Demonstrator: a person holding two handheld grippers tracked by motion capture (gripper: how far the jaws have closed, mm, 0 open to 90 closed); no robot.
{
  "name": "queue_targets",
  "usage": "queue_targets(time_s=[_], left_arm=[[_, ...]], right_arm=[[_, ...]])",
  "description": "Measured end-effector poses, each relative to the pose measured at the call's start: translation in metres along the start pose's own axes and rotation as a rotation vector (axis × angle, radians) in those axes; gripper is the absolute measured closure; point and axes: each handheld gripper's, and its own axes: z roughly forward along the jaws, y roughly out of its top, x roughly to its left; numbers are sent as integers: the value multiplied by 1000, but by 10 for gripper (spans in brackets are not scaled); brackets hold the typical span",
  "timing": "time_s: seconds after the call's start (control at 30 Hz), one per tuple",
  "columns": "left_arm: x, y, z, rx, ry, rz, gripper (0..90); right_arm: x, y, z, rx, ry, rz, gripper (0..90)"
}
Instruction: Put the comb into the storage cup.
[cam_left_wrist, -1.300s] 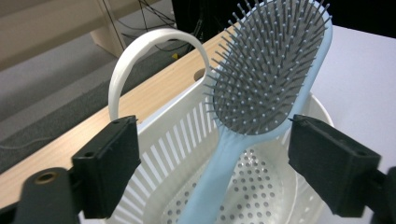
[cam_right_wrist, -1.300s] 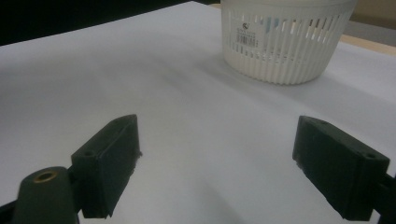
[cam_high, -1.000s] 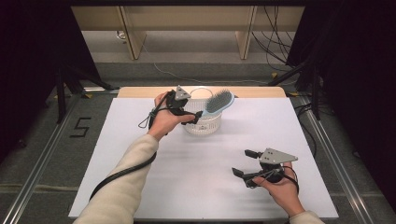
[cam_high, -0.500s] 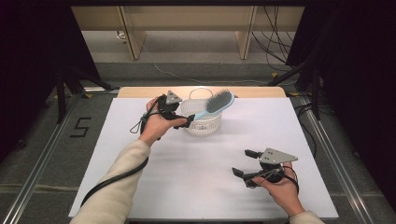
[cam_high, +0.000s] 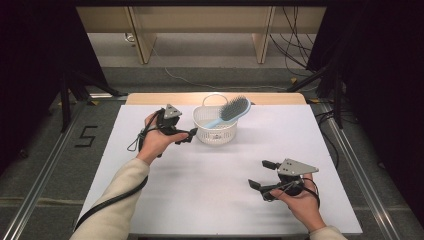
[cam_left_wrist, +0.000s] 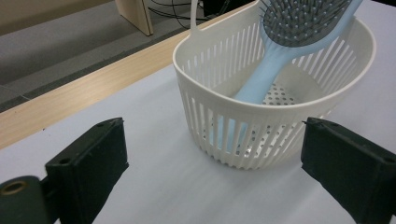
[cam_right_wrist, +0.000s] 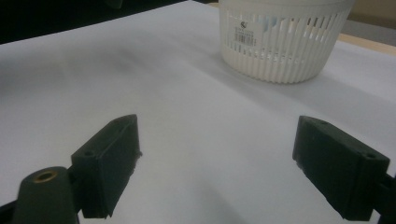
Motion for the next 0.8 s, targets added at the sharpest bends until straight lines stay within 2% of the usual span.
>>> queue_targets(time_s=[0.1,0.27,0.8], left_arm=[[2,-3,-5,-5,-2,-3,65],[2,-10,-13,-4,-32,-22,64],[-2,-29,-35,-11,-48,-2,64]], right_arm=[[0,0,0,0,0,-1,158],[0,0,0,0,-2,0,158],[0,0,0,-2,-8,0,157]])
